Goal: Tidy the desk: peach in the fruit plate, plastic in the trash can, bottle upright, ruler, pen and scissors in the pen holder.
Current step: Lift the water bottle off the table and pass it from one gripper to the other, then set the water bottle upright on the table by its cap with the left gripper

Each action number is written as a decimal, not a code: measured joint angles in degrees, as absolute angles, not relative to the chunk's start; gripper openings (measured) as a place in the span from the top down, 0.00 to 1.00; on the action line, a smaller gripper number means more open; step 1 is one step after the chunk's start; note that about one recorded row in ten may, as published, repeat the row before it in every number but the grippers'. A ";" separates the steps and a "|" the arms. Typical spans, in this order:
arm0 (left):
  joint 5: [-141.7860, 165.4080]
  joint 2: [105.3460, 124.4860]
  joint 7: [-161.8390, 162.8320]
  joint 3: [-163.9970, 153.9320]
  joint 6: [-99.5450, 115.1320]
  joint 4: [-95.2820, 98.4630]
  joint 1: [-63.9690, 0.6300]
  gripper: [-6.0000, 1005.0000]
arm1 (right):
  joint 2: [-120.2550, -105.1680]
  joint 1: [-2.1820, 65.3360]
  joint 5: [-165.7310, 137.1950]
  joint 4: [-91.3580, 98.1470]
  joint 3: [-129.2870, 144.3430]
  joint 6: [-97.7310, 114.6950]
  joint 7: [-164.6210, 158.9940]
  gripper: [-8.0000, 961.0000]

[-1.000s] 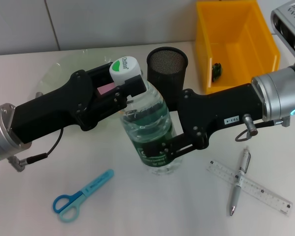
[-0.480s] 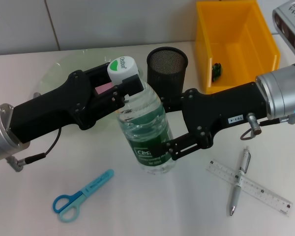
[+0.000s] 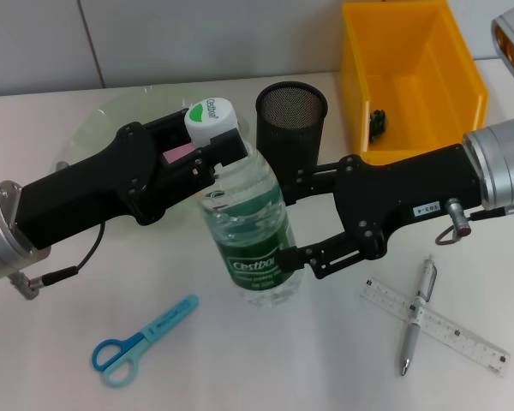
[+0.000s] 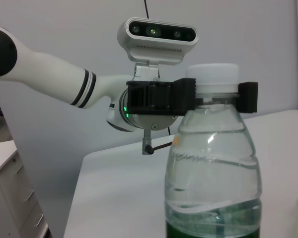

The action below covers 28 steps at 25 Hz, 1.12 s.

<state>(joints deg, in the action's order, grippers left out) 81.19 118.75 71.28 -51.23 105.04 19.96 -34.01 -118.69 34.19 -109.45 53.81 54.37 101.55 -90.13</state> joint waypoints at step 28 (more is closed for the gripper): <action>81.25 118.08 62.62 -47.80 98.66 27.40 -24.49 0.56 | -118.21 27.30 -109.07 58.26 49.06 104.05 -91.33 0.12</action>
<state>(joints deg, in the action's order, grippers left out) 81.25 118.08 62.62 -47.80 98.66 27.40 -24.49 -118.21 27.30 -109.07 58.26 49.06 104.05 -91.33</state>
